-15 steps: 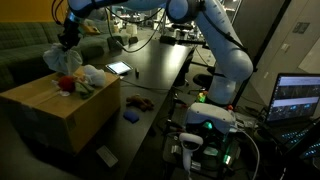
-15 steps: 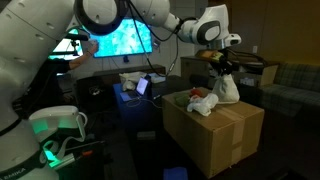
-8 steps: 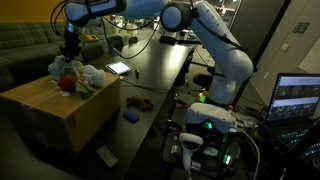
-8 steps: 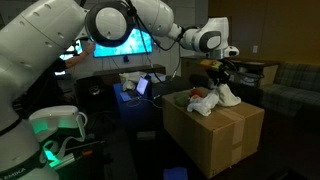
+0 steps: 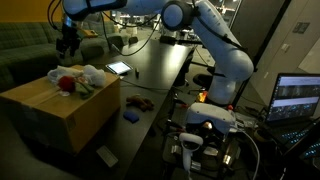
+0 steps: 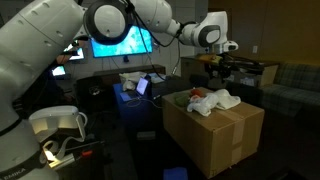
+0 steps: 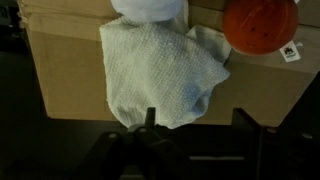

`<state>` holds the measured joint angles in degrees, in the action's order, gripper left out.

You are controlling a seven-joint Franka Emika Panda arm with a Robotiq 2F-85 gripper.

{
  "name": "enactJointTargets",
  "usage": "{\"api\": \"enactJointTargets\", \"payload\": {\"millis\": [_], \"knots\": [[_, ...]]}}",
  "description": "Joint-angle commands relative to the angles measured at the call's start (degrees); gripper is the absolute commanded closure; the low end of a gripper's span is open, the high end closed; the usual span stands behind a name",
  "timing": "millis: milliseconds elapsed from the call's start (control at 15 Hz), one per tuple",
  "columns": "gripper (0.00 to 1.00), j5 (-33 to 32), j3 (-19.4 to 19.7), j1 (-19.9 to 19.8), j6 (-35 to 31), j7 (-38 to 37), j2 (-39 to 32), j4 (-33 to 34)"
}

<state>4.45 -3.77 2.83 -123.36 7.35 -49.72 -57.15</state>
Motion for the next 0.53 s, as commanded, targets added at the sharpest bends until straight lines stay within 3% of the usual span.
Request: {"api": "enactJointTargets", "payload": {"millis": [0, 467], "knots": [[0.00, -0.8, -0.6, 0.6, -1.2, 0.3, 4.7, -4.4], [0.00, -1.3, -1.6, 3.8, -3.3, -0.4, 12.9, -18.2]]}}
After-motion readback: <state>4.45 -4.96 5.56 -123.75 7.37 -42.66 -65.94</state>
